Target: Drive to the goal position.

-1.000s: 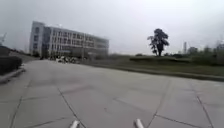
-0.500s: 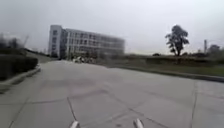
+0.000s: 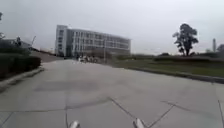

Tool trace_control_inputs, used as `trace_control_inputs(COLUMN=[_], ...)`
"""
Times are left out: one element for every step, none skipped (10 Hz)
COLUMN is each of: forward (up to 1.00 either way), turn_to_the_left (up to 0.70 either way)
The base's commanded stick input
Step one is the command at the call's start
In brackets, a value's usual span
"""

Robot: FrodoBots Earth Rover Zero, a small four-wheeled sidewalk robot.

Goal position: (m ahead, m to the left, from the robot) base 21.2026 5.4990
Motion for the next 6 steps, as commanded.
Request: trace_control_inputs(forward=[1.0,1.0,1.0,1.0,1.0,1.0], turn_to_the_left=[0.4,0.4,0.4,0.4,0.4,0.4])
